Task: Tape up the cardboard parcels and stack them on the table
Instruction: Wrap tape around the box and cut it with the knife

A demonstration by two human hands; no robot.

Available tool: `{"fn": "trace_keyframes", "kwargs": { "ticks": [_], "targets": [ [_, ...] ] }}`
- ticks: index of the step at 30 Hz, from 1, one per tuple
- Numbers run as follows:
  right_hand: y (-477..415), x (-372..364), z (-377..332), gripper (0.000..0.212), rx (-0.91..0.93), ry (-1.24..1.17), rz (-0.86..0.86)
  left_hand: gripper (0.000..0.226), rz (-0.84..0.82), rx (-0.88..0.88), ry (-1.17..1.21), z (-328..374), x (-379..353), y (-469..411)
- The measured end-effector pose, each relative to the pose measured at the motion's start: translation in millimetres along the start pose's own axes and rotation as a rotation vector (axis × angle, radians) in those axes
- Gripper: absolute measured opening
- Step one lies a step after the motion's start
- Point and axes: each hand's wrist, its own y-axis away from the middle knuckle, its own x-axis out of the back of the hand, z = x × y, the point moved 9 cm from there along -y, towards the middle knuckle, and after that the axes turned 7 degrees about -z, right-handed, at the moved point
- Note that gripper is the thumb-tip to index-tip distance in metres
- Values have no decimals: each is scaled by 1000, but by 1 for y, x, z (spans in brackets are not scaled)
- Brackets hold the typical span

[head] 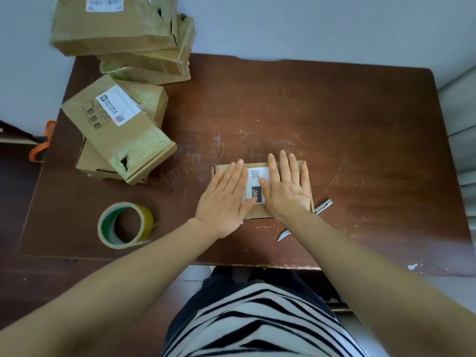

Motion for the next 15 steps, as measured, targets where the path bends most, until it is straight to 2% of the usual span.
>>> {"fn": "trace_keyframes", "kwargs": {
  "ticks": [3,8,15],
  "targets": [
    [-1,-2,0,64,-1,13,-3,72,153,-128,-64,21,0,24],
    [0,1,-1,62,-1,7,-10,82,164,-182,-200,20,0,22],
    [0,2,-1,64,13,-19,-23,80,166,-309,-151,3,9,39]
  ]
}}
